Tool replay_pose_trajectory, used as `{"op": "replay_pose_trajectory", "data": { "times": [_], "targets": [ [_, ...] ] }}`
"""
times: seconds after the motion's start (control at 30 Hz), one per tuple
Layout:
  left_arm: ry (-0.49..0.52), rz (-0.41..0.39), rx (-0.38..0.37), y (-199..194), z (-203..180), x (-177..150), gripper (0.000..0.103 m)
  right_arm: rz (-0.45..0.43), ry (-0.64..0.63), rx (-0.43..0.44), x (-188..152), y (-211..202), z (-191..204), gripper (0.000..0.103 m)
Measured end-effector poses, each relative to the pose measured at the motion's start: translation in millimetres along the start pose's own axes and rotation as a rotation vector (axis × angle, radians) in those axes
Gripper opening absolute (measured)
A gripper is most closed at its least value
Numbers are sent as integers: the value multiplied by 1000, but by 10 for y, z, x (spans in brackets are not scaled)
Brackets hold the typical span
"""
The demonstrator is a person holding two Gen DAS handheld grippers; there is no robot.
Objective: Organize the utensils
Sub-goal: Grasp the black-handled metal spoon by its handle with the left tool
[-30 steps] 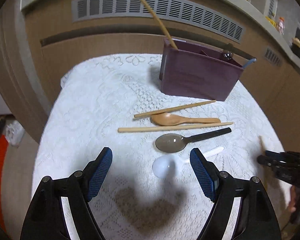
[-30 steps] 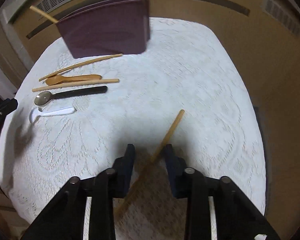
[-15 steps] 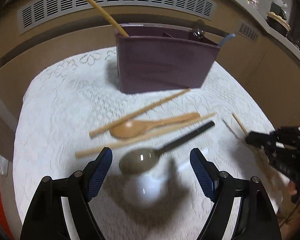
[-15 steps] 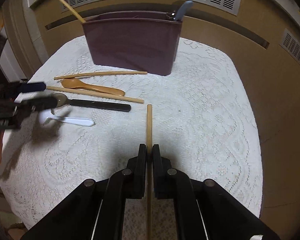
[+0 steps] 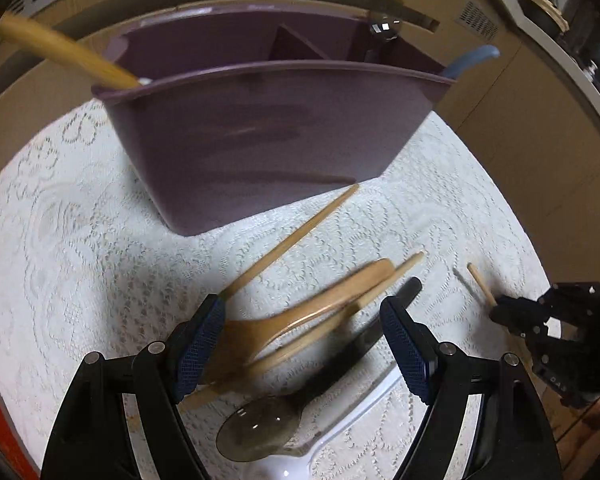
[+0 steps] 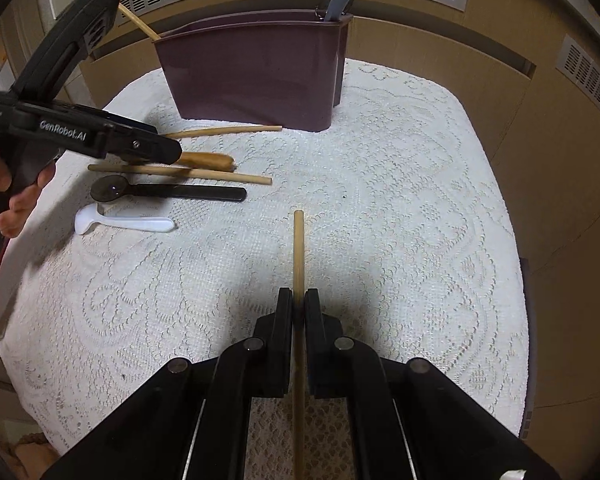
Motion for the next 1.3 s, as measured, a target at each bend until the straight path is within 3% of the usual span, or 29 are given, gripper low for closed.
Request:
{"op": "replay_pose_trajectory", "data": {
  "times": [0.13,0.4,0.53,0.6,0.73,0.97,1.2,1.3],
  "targets": [
    [-43,32,-22,-3,59,-130,80,1,2,-6,-14,2,-32,5],
    [18,76,-49,-186,-206,-630,80,14,6,-10,-11,64,-55,6],
    [62,55,-70,-303,-345,-764,80,15,-5,-1,-21,61,-13,6],
    [93,22,-42,-338,-394,-791,77,14,-5,-2,-30,58,-11,6],
    [65,-6,-20,-355,-359,-682,56,12,5,3,-29,52,-34,6],
    [150,-2,44,-182,-569,-460,35,4,-3,10,-67,6,-43,6],
    [236,1,145,-31,-734,-319,30,-4,2,10,-96,-38,-105,6],
    [233,-13,168,-48,-715,-320,20,-6,2,13,-106,-52,-129,6]
  ]
}}
Point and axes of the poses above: each gripper's, at about its wrist camera, not at the fingertips, and y roughly the way its jaws point, z to its left, x to its top, the point moved 5 cm from there along y, roughly the way its jaws point, and after that the axes turned 11 degrees about x, right-handed, at the moved point
